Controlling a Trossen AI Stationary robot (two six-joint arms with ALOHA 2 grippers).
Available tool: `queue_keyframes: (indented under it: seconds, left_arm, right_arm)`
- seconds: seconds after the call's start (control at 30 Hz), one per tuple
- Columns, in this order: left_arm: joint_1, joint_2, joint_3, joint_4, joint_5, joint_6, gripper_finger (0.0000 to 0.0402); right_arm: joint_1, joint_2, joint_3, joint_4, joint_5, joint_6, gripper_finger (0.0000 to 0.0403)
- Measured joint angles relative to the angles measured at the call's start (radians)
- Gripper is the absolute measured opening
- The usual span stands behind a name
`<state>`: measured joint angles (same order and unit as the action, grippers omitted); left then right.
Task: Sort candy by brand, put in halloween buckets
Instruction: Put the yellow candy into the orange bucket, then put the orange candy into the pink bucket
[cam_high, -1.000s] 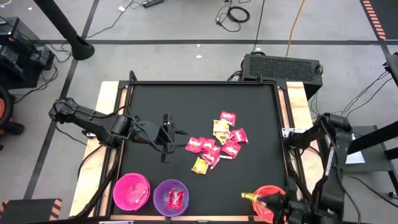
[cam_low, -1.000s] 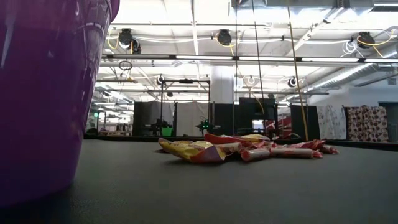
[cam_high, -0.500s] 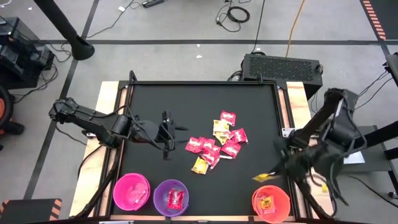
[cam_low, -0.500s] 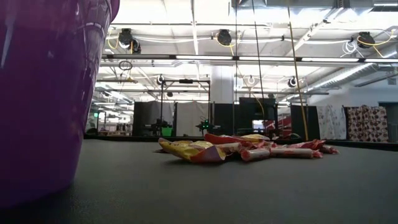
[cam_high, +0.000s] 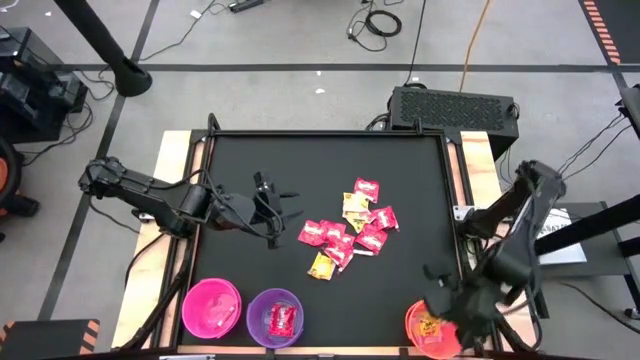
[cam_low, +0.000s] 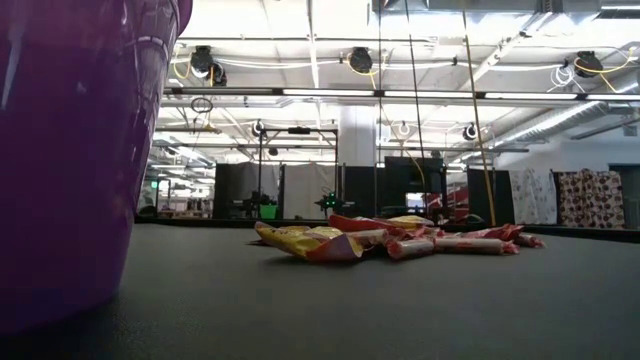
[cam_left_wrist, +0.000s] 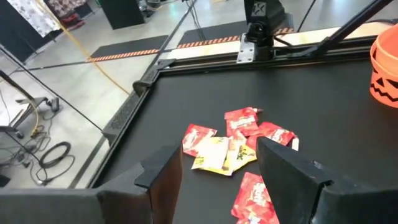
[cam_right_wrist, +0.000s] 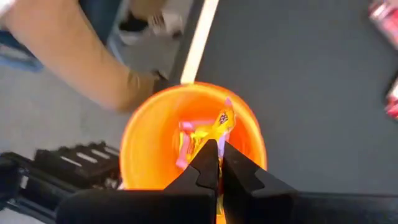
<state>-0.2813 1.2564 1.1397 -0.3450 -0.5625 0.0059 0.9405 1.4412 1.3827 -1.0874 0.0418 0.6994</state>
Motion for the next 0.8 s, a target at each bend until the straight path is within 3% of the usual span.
queue_keyframes:
  seconds: [0.13, 0.23, 0.43, 0.57, 0.67, 0.8]
  left_arm:
    - [0.000, 0.000, 0.000, 0.000, 0.000, 0.000, 0.0210]
    - [0.000, 0.000, 0.000, 0.000, 0.000, -0.001, 0.0210]
    - [0.000, 0.000, 0.000, 0.000, 0.000, 0.000, 0.0210]
    - [0.000, 0.000, 0.000, 0.001, 0.000, 0.000, 0.0210]
    - [0.005, 0.013, -0.001, 0.036, 0.002, 0.006, 0.0210]
    - [0.017, 0.045, -0.001, 0.123, 0.003, 0.071, 0.0210]
  right_arm:
    - [-0.004, 0.106, 0.000, -0.033, -0.062, 0.081, 0.0009]
    - [-0.012, 0.144, 0.000, -0.030, -0.136, 0.161, 0.0039]
    - [-0.037, 0.096, 0.003, -0.018, -0.259, 0.303, 0.0122]
    - [-0.058, 0.049, 0.058, -0.151, -0.325, 0.489, 0.0145]
    - [-0.070, 0.019, 0.114, -0.254, -0.197, 0.527, 0.0144]
    - [-0.119, 0.001, 0.159, -0.380, 0.155, 0.450, 0.0132]
